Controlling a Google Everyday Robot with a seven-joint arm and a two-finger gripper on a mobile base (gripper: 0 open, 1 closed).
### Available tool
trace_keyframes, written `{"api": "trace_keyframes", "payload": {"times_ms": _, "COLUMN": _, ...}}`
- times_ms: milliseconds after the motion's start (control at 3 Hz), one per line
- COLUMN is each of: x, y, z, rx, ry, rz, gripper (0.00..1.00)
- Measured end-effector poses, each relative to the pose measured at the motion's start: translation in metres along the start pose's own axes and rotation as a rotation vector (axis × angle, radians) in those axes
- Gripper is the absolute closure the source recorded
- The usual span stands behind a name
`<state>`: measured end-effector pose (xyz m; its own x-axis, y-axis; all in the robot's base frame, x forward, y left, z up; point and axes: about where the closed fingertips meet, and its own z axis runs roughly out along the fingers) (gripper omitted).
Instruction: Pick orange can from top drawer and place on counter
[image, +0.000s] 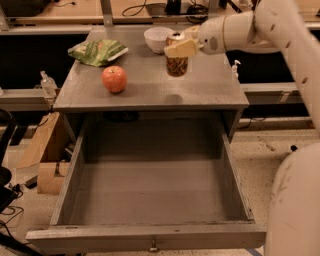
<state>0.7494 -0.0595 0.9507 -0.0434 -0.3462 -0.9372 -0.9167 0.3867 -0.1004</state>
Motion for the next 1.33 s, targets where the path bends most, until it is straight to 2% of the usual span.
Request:
{"api": "trace_keyframes", "payload": {"times_ms": 333, "x": 0.034, "y": -0.021, "z": 0.023, "rx": 0.021, "ry": 0.017, "rz": 0.041, "gripper": 1.0}}
{"api": "trace_keyframes", "payload": {"times_ms": 667, "x": 0.065, "y": -0.032, "z": 0.036, "rx": 0.036, "ry": 0.032, "rz": 0.086, "gripper": 1.0}}
{"api": "trace_keyframes", "payload": {"times_ms": 1000, "x": 0.058, "y": -0.032, "z": 0.033, "rx": 0.036, "ry": 0.032, "rz": 0.086, "gripper": 0.87}}
{"api": "trace_keyframes", "payload": {"times_ms": 1333, "x": 0.057, "y": -0.033, "z": 0.033, "rx": 0.036, "ry": 0.032, "rz": 0.086, "gripper": 0.63}}
